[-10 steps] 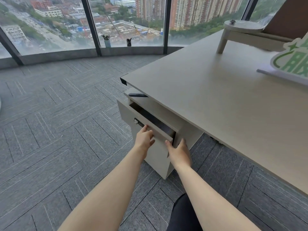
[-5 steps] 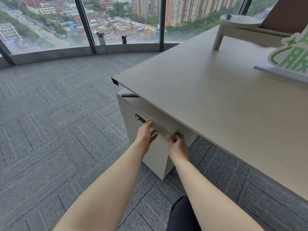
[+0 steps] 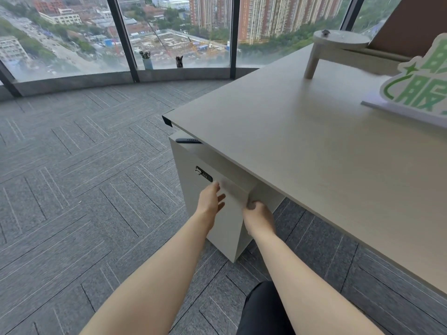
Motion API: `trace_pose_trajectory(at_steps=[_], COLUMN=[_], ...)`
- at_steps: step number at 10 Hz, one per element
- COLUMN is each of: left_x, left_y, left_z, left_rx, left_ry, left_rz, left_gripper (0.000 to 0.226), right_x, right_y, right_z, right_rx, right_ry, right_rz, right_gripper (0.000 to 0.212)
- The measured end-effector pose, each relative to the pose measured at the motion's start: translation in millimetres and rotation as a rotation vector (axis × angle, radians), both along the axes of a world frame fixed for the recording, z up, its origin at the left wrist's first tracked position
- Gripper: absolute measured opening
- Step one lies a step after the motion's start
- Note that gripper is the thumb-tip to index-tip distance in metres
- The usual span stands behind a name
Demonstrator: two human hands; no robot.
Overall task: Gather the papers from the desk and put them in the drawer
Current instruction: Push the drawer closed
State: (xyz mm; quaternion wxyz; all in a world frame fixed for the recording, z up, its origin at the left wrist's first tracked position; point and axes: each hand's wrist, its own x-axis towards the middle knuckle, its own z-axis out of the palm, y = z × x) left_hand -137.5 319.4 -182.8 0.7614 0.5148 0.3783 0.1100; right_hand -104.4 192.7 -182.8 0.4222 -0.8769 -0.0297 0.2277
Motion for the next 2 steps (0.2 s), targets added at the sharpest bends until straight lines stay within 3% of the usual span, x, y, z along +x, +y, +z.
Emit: trace_pose_trajectory(at_steps=[1, 2], left_x=[-35.7, -91.5], left_y=[-15.2, -38.7], left_z=[-0.8, -11.7], left_rx=[0.196, 0.328], left_ry=[-0.026, 0.029], left_rz=[-0.018, -0.172], left_gripper=[0.029, 0.028], right_x=[-16.7, -38.1], right_y=[-8.2, -20.7], right_z=[15.7, 62.7], right_rx=[0.056, 0.355], right_ry=[-0.038, -0.121], right_rz=[0.08, 0.095], right_gripper=[0.022, 0.025])
